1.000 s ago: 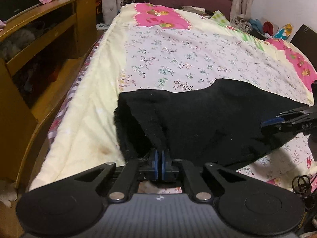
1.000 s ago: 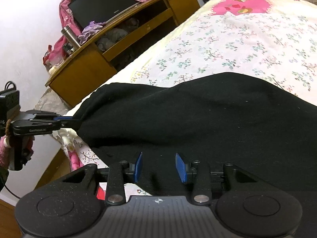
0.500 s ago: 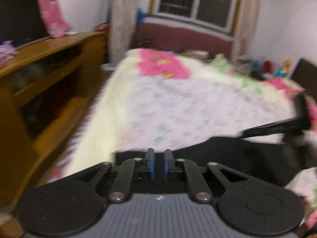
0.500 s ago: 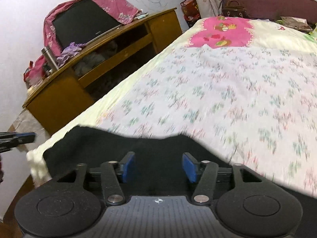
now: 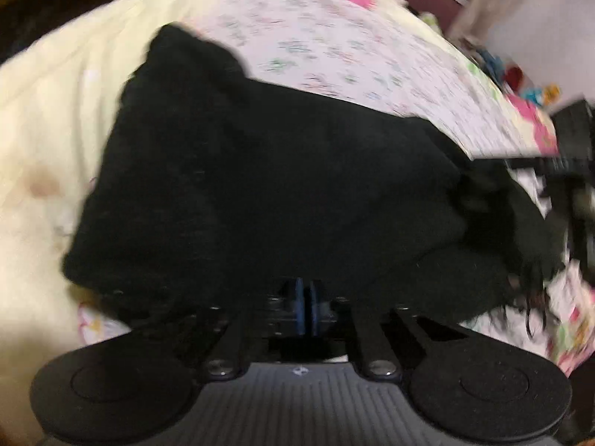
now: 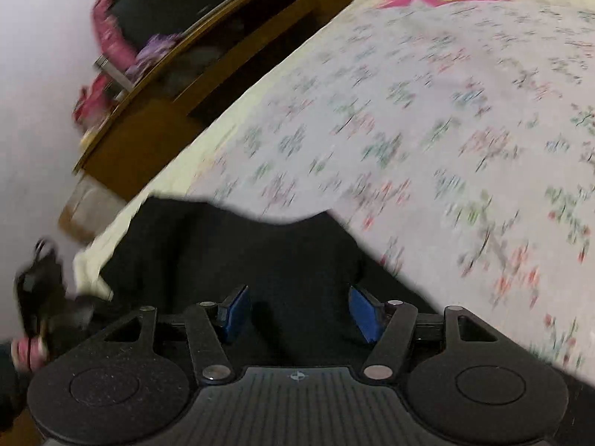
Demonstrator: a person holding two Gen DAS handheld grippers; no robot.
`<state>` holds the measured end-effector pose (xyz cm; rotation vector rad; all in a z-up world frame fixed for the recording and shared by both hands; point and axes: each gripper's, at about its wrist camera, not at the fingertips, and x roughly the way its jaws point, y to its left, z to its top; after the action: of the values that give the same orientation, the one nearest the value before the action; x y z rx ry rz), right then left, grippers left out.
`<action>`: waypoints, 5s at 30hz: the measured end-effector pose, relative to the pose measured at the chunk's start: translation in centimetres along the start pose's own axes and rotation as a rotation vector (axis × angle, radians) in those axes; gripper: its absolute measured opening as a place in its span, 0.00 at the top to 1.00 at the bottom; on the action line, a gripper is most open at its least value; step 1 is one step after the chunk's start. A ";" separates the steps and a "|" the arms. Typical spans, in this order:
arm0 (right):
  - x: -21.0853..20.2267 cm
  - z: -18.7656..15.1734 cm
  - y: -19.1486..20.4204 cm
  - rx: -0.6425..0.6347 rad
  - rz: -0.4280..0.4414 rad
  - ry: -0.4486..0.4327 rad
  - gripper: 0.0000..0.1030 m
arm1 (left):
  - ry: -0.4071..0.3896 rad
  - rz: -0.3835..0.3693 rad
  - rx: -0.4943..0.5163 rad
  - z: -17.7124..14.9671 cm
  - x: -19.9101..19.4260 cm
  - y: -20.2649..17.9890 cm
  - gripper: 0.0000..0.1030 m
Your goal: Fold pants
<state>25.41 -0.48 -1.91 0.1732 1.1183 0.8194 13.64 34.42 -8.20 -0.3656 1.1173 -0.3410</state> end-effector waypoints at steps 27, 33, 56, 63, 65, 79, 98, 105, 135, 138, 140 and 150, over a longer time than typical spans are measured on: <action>-2.7 2.0 -4.8 0.303 0.162 -0.184 0.43 | -0.057 0.032 0.094 -0.3 -1.2 -3.2 0.82; -6.2 -1.7 -3.2 0.235 0.157 -0.195 0.41 | -0.146 0.002 0.211 0.8 -0.9 -8.7 0.72; -29.3 -30.6 -12.4 0.819 -0.354 -0.765 0.45 | -0.095 -0.177 0.493 0.1 8.2 -27.6 0.63; -27.4 -34.2 -16.3 0.960 -0.268 -0.871 0.44 | -0.008 -0.246 0.644 -2.0 10.8 -35.6 0.63; -26.7 -34.4 -17.7 1.005 -0.242 -0.909 0.44 | 0.013 -0.248 0.691 -2.8 10.9 -37.1 0.63; -25.8 -34.9 -19.8 1.118 -0.216 -1.107 0.41 | 0.037 -0.231 0.738 -3.2 12.0 -39.4 0.61; -25.0 -35.1 -21.4 1.247 -0.150 -1.122 0.79 | -0.003 -0.188 0.668 -3.0 10.6 -36.0 0.60; -26.2 -35.1 -19.7 1.151 -0.193 -1.142 0.97 | -0.041 -0.152 0.626 -2.1 9.4 -34.0 0.59; -17.7 -13.6 -4.8 0.169 -0.318 -0.646 0.99 | -0.167 -0.104 0.380 -1.2 4.7 -22.0 0.59; -13.7 -12.9 -3.1 0.077 -0.294 -0.503 0.99 | -0.181 -0.097 0.336 -1.4 4.2 -19.8 0.58; -11.0 -12.9 -2.5 0.047 -0.272 -0.403 0.99 | -0.187 -0.091 0.309 -1.5 3.9 -18.5 0.58; -9.1 -13.6 -1.3 0.059 -0.251 -0.332 0.98 | -0.186 -0.095 0.243 -1.3 4.4 -17.0 0.58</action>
<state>12.85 -11.07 -2.15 0.2050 0.8301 0.5119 12.84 17.17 -4.61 -0.2298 0.8665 -0.5112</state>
